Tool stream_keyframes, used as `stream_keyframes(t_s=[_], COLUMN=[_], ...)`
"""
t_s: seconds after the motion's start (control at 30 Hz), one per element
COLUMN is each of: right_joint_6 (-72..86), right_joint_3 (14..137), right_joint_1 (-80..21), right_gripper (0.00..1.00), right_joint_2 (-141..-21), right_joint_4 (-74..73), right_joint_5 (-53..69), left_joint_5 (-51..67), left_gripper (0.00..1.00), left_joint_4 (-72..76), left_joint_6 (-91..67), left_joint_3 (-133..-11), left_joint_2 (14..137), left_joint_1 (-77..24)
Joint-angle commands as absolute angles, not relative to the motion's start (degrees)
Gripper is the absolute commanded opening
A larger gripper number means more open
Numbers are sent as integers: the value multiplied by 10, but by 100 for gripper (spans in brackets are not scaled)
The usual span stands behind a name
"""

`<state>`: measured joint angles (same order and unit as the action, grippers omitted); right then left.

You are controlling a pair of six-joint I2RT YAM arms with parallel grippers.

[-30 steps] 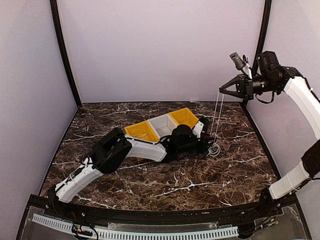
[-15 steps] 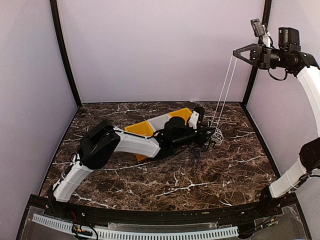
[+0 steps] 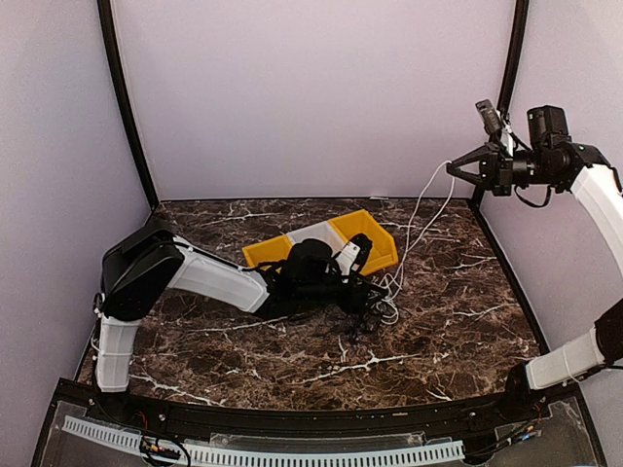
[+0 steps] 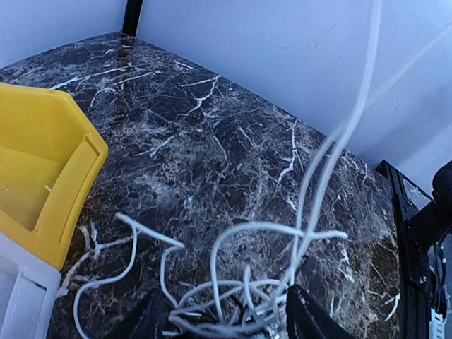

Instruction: Untangle the cables

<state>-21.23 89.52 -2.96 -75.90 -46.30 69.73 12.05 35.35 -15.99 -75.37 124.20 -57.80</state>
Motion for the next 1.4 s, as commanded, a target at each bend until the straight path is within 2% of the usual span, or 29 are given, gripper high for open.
stream_keyframes(t_s=[0.0, 0.13, 0.3, 0.57, 0.9, 0.97, 1.17, 1.33, 1.37], right_joint_6=[-303, -360, -401, -435, -465, -465, -462, -451, -452], right_joint_3=[820, 773, 746, 727, 719, 721, 724, 728, 731], right_joint_1=[-33, -44, -72, -124, -157, -160, -162, -162, -162], right_gripper=[0, 0, 0, 0, 0, 0, 0, 0, 0], right_joint_2=[-729, -726, -718, -696, -672, -675, -680, -683, -683], right_joint_4=[-493, -535, -560, -585, -601, -602, -598, -585, -588], right_joint_5=[675, 672, 654, 624, 614, 609, 603, 605, 608], left_joint_5=[142, 141, 150, 142, 222, 244, 261, 259, 257], left_gripper=[64, 68, 67, 66, 65, 62, 32, 11, 9], left_joint_4=[321, 342, 349, 326, 347, 345, 355, 372, 367], left_joint_6=[-155, -138, -116, -75, -69, -58, -65, -64, -61], left_joint_3=[-711, -696, -743, -851, -908, -913, -915, -908, -908], left_joint_2=[1142, 1106, 1098, 1144, 1183, 1186, 1183, 1164, 1159], left_joint_1=[-577, -578, -578, -577, -583, -587, -590, -589, -589])
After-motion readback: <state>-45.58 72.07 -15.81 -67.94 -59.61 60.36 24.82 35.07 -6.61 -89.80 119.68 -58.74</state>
